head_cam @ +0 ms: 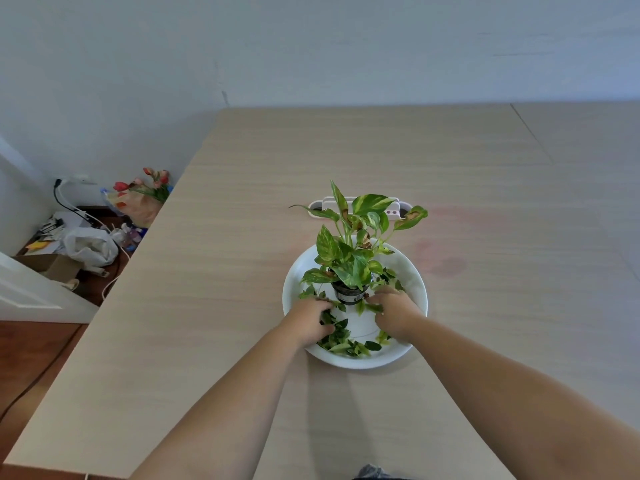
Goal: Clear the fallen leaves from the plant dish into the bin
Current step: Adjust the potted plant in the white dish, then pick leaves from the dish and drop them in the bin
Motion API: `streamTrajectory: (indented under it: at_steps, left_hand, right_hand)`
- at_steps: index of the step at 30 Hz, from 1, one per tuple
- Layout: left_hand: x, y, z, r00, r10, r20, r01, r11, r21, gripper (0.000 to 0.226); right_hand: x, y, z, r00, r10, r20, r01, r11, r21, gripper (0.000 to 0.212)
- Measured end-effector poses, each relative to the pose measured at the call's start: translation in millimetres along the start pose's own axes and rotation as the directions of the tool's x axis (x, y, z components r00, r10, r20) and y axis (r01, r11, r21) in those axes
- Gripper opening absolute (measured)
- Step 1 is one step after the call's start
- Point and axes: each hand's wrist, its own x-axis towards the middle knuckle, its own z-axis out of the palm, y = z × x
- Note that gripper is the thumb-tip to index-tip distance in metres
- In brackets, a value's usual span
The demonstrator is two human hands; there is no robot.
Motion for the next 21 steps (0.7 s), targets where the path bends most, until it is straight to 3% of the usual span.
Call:
streamTrajectory:
  at_steps: [7,13,18,21]
  left_hand:
    - [0.6,-4.6,8.3,0.998,0.045,0.052,-0.051,0.992,0.117,0.078]
    - [-0.6,-1.9,19.5,0.996,0.078,-0.046,-0.071,0.987,0.143,0.019]
    - [-2.2,-0.4,15.3,0.992,0.09,-0.085,-0.08,0.991,0.109,0.013]
    - [-3.3,-0.1,12.6,0.988,0.07,-0.14,-0.064,0.997,0.046,0.013]
  right_hand:
    - [-13.3,-0.7,10.9,0.996,-0.08,0.033,0.085,0.977,-0.193,0.065]
    - [-12.3,2.7,20.9,0.997,-0.071,0.042,0.077,0.987,-0.14,0.061]
    - [-9.6,1.0,25.5,0.996,-0.07,0.05,0.076,0.989,-0.123,0.039]
    - [-7.4,0.5,22.2,0.996,-0.082,0.037,0.086,0.985,-0.15,0.038]
